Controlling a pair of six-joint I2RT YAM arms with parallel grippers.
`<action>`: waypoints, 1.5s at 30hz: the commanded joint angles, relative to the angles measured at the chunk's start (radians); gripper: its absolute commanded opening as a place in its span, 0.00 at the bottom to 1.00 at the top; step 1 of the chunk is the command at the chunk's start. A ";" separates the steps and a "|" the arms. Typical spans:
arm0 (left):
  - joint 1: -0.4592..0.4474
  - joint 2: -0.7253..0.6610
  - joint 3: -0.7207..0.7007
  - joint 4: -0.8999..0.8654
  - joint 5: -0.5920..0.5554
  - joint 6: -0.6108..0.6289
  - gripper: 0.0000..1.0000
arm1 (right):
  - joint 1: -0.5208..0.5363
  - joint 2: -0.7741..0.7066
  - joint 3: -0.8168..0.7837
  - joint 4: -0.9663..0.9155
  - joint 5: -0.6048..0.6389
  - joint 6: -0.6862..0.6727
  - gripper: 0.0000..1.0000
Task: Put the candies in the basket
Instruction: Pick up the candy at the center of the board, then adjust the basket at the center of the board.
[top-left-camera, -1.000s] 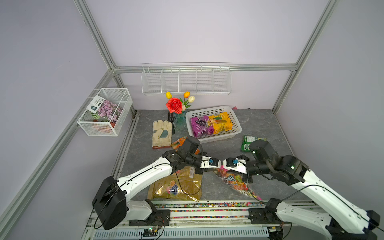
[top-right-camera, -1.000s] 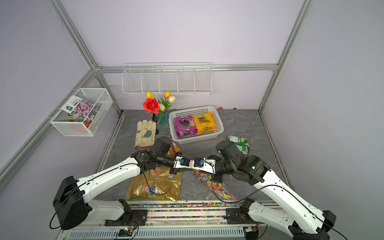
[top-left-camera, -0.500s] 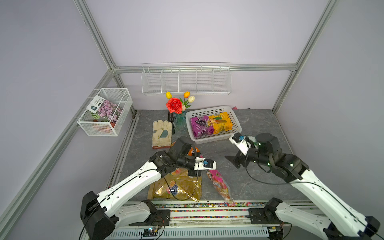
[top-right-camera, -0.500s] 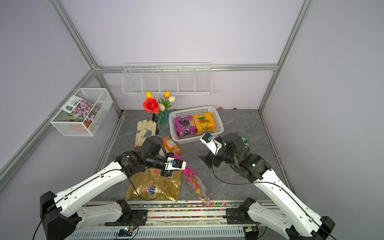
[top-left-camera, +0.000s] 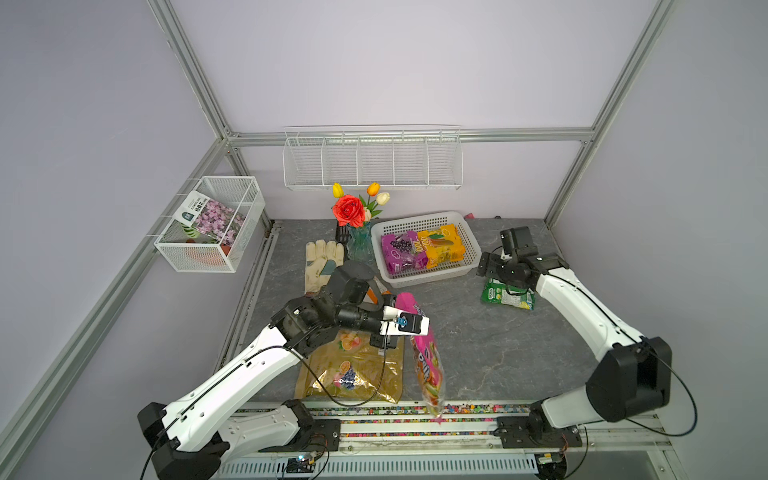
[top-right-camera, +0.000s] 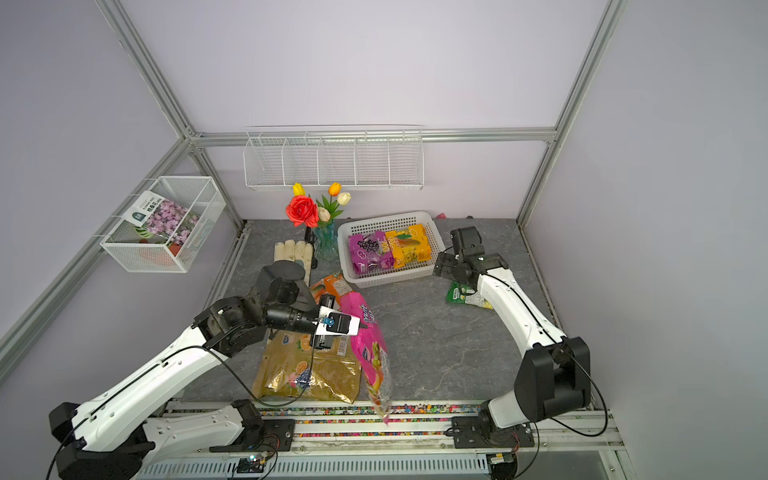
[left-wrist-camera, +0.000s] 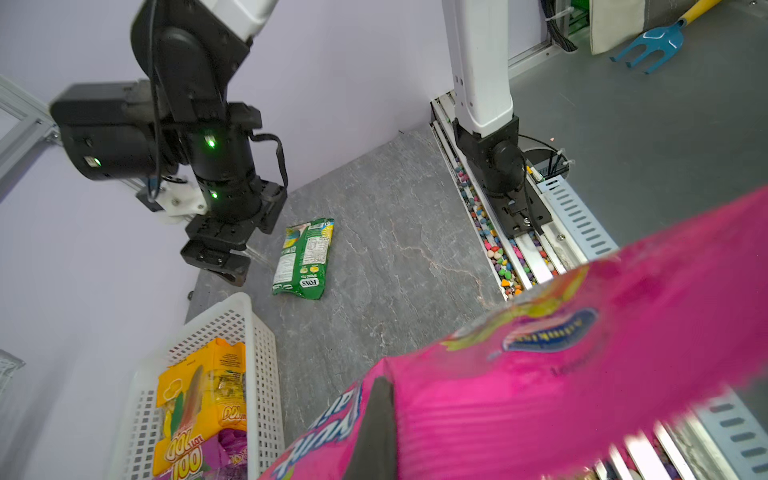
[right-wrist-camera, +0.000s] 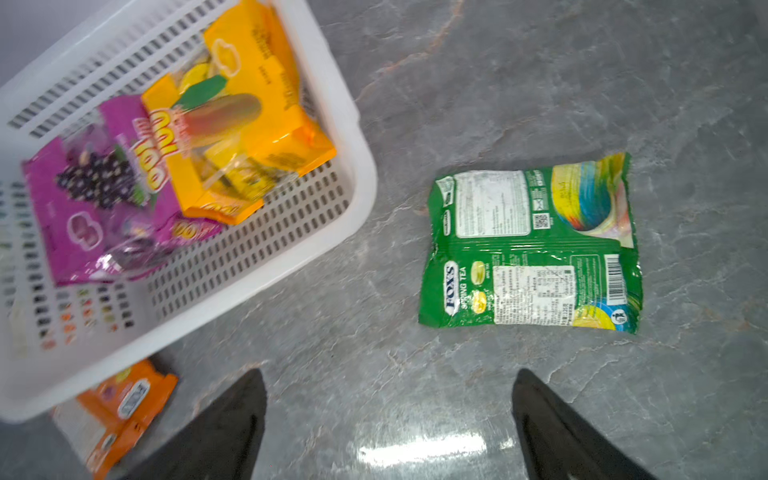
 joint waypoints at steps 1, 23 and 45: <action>-0.006 -0.032 0.079 0.066 0.011 0.007 0.00 | -0.014 0.104 0.093 -0.011 0.075 0.093 0.90; -0.006 -0.007 0.137 0.071 -0.067 -0.014 0.00 | -0.019 0.436 0.309 -0.250 0.126 0.344 0.44; -0.014 0.194 0.355 0.006 -0.117 -0.207 0.00 | 0.039 -0.146 -0.319 -0.095 -0.206 0.045 0.28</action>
